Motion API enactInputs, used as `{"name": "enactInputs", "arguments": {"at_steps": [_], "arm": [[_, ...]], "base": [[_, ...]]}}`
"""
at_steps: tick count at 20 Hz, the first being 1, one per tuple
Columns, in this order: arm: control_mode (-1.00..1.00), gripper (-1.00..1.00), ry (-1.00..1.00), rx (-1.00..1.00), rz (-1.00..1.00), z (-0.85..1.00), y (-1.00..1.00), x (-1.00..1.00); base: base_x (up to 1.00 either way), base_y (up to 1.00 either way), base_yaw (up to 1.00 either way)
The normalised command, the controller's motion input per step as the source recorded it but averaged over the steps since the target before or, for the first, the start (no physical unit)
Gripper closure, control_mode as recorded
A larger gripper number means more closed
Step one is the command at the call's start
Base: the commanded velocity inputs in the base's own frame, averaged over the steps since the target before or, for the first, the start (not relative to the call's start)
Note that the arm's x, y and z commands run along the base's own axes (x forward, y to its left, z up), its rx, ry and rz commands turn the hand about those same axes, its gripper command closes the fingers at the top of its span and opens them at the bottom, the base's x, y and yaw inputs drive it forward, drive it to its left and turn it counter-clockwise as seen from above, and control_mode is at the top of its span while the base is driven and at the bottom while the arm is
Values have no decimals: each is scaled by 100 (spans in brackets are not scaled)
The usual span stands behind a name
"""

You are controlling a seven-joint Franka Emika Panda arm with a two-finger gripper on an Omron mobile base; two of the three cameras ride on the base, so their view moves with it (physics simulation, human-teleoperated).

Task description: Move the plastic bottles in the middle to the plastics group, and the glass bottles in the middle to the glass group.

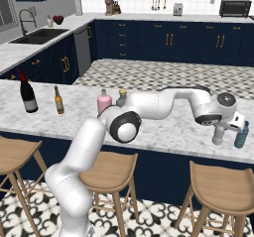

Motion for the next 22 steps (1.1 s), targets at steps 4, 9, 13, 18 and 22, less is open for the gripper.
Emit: {"name": "enactInputs", "arguments": {"at_steps": [4, 9, 13, 18, 22], "arm": [[-100, 100, 1, 0, -2, -1, -31, 0], [-100, 100, 2, 0, 0, -20, -5, 7], [-100, 100, 5, 0, 0, -24, 0, 6], [-100, 100, 0, 0, 0, -12, 0, 2], [-100, 100, 0, 0, 0, -7, 1, 0]], "base": [[0, 0, 0], [0, 0, 0], [0, 0, 0], [0, 0, 0], [0, 0, 0]]}}
